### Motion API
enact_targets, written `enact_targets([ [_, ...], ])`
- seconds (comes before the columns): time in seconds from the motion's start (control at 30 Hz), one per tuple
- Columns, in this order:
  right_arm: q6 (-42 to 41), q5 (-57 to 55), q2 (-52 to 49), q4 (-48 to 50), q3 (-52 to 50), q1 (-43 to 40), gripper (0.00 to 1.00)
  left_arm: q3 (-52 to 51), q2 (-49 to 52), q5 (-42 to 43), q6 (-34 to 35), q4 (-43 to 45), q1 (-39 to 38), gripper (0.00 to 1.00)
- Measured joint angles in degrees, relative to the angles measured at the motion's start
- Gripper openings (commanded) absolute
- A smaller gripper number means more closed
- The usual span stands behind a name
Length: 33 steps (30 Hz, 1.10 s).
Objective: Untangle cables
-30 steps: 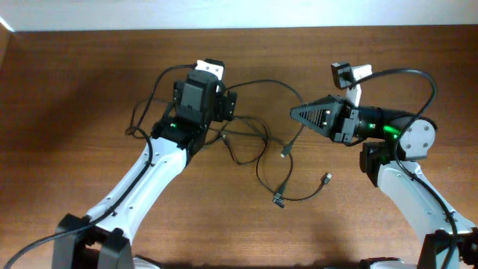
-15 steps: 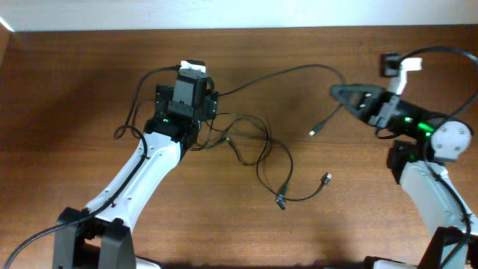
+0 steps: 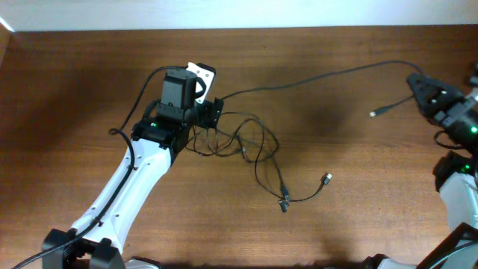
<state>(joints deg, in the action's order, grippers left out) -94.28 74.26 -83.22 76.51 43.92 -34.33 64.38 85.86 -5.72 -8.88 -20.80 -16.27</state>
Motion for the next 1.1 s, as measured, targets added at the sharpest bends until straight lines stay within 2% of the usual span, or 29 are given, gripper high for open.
enact_targets([
  [0.2,-1.4,-0.7,0.0,0.0,0.0,-12.0,0.04,0.0,-0.2,0.0,-1.7,-1.4,0.1,0.93],
  [0.4,-1.9,-3.0,0.0,-0.1,0.0,-20.5,0.04,0.0,-1.1,0.0,-1.9,-1.6,0.2,0.93],
  [0.87,-1.9,-6.1,0.0,-2.5,0.0,-33.1,0.04,0.0,-3.0,-0.1,-2.1,-0.9,0.3,0.88],
  [0.9,-1.9,-6.1,0.0,-2.6,0.0,-33.2,0.04,0.0,-3.9,-0.4,-2.1,-0.7,0.3,0.85],
  [0.97,-1.7,-6.1,0.0,-2.6,0.0,-33.2,0.04,0.0,-5.6,-1.6,-2.1,-0.7,0.3,0.72],
  [1.0,-1.2,-6.1,0.0,-2.8,0.0,-33.2,0.04,0.0,-6.1,-2.4,-2.4,-0.9,0.3,0.57],
  [1.03,-1.0,-6.1,0.0,-3.6,0.0,-33.2,0.04,0.0,-6.3,-3.0,-2.3,-1.1,0.3,0.34],
  [1.07,-0.2,-6.1,0.0,-5.6,0.0,-33.2,0.04,0.0,-6.3,-3.7,-2.6,-1.9,0.3,0.24],
  [1.1,0.8,-6.1,0.1,-8.5,0.1,-33.2,0.04,0.0,-6.3,-4.0,-2.5,-2.6,0.3,0.22],
])
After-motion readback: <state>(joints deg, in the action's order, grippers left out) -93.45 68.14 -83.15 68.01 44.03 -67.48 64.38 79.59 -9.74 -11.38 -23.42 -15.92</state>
